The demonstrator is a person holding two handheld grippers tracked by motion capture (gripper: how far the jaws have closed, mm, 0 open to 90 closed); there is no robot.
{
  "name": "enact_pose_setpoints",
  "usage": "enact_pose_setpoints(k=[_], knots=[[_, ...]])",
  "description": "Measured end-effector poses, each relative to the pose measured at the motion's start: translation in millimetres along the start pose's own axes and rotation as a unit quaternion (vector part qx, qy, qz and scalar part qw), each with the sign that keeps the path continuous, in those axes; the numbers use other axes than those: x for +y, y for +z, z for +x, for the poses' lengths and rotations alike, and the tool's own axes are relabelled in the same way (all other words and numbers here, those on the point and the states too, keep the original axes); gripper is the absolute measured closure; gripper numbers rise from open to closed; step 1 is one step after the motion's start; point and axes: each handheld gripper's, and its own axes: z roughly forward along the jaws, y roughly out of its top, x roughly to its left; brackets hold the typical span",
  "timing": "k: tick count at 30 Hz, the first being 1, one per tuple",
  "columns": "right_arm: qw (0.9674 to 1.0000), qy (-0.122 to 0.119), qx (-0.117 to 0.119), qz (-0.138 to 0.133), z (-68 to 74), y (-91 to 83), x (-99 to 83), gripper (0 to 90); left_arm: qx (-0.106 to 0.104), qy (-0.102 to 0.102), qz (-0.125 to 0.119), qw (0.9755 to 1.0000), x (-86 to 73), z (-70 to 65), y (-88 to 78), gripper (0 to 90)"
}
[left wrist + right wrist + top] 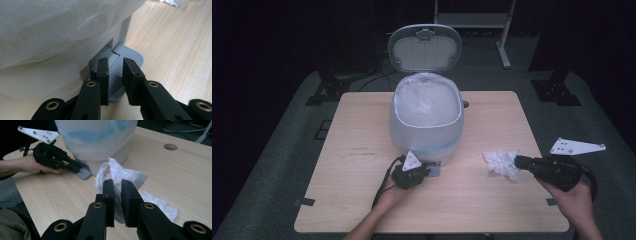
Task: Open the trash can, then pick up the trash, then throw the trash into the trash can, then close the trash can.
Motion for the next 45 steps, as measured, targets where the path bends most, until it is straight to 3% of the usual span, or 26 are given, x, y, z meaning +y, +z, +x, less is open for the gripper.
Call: enact_pose_setpoints(k=[7, 22, 34, 45], knots=[[0.9998, -0.015, 0.009, 0.002, 6.3, 4.2, 13.8, 81.1, 0.000, 0.001, 0.001, 1.0000, 0.1, 0.4, -0.1, 75.5], [0.9997, -0.019, 0.018, 0.001, 8.2, 6.4, 31.4, 80.9, 0.000, 0.001, 0.000, 1.0000, 0.1, 0.4, 0.0, 75.5], [0.9992, -0.027, 0.028, 0.003, 12.0, 13.5, 59.8, 80.8, 0.000, 0.001, 0.000, 1.0000, 0.0, 0.4, 0.0, 75.5], [0.9982, -0.048, 0.037, -0.002, 19.8, 18.6, 97.1, 80.8, 0.001, 0.001, 0.001, 1.0000, 0.1, 0.0, -0.3, 75.5]])
